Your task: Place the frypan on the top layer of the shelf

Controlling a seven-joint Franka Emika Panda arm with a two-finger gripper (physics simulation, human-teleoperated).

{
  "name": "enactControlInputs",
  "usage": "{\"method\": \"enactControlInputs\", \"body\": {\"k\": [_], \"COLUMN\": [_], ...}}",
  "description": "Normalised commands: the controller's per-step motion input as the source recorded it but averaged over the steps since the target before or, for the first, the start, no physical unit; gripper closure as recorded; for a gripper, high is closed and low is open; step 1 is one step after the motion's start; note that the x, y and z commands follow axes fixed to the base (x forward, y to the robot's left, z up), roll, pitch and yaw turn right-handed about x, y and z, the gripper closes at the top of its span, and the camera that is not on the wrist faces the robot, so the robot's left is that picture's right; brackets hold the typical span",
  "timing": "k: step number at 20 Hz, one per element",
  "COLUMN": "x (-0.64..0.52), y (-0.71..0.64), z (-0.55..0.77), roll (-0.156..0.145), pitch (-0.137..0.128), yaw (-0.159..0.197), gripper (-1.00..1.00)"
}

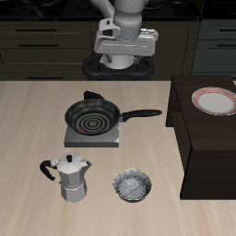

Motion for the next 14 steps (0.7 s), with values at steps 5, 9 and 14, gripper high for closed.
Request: {"method": "enactControlInputs", "body": {"k": [5,9,14], "x": [0.07,0.07,0.12], "y": [0.10,0.14,0.06], "z": [0.07,0.07,-0.03], "roll": [0.029,0.049,0.008], "pitch": [0.006,-0.007,0.020], "yaw": [-0.121,-0.166,-0.118], "gripper": [-1.00,-1.00,-1.00]}}
